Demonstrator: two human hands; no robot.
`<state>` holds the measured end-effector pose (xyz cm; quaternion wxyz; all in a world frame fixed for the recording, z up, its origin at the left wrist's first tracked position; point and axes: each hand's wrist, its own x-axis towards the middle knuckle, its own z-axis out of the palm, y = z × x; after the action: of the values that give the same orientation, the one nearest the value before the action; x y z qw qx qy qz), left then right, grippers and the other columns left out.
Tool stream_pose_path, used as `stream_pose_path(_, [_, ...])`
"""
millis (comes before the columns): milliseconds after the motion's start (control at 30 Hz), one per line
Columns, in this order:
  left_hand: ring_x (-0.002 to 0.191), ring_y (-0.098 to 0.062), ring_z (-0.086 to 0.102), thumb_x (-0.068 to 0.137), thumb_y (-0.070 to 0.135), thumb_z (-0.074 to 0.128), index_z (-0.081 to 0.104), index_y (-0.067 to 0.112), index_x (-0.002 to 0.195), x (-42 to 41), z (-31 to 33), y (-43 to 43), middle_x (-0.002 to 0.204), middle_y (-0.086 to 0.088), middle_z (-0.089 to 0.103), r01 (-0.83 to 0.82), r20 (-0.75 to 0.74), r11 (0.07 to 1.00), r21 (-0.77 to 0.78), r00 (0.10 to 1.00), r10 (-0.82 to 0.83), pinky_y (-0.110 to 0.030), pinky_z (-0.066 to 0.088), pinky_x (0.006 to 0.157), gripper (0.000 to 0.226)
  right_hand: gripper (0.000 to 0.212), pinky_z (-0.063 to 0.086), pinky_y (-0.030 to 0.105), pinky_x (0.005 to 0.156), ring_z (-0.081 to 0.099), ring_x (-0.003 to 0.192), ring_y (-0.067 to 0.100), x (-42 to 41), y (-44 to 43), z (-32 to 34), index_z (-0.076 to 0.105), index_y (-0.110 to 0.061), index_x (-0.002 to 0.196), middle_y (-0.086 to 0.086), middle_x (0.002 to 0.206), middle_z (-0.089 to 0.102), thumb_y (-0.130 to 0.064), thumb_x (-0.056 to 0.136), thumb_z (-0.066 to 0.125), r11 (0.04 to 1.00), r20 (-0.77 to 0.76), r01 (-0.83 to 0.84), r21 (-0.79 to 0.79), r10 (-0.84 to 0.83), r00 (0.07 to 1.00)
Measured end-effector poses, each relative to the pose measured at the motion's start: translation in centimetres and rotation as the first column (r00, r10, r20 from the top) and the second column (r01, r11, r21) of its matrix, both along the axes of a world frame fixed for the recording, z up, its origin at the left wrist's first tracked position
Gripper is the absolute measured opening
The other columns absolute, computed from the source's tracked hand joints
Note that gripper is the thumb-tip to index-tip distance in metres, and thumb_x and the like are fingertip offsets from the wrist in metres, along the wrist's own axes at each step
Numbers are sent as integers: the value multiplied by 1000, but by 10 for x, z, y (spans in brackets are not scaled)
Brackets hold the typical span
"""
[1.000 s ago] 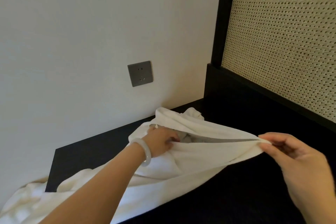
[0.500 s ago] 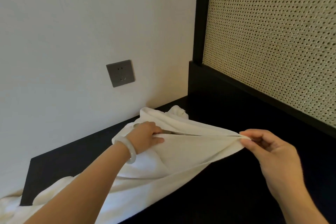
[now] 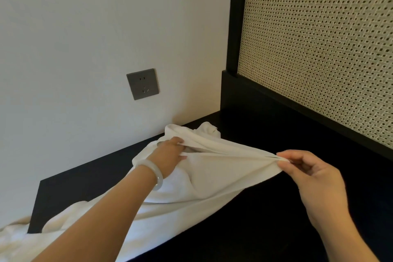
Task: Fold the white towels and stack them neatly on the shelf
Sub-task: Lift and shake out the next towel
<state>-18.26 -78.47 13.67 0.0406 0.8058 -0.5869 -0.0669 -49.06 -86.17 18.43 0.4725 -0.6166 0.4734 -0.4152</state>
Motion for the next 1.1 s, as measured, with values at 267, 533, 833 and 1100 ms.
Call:
stream_pose_path(267, [114,-17,52,97,25,58,70,16,118,7,8,11,122,5,59,-33,-125,959,-282,992,-3,-27,41,98,26,20,51,38,89,62,94,11,-4,0,3,73,-25,91,-7,95,69,-7,85,69,1000,-32,14,-6,-14,999])
stream_pose_path(533, [71,-17,45,84,38,72,59,9,66,50,91,45,68,6,44,-89,41,929,-360,993,111,-28,34,67,36,12,39,21,80,56,91,6,50,-55,51,70,-22,98,-8,99,64,-13,91,66,911,-316,-194,-364,75,946])
stream_pose_path(833, [73,-24,43,89,40,65,38,16,56,69,385,94,64,0,43,-114,317,666,-737,812,490,-33,27,62,49,13,44,32,88,57,96,17,170,-100,305,71,-13,104,1,102,65,-13,91,67,763,-6,-177,-622,221,975])
stream_pose_path(1100, [61,-20,41,89,32,65,46,10,63,42,483,154,61,-1,47,-147,107,418,-896,844,526,-30,28,53,40,15,53,23,42,68,47,24,198,-60,453,50,2,106,28,101,58,9,99,38,802,372,-405,-439,572,731])
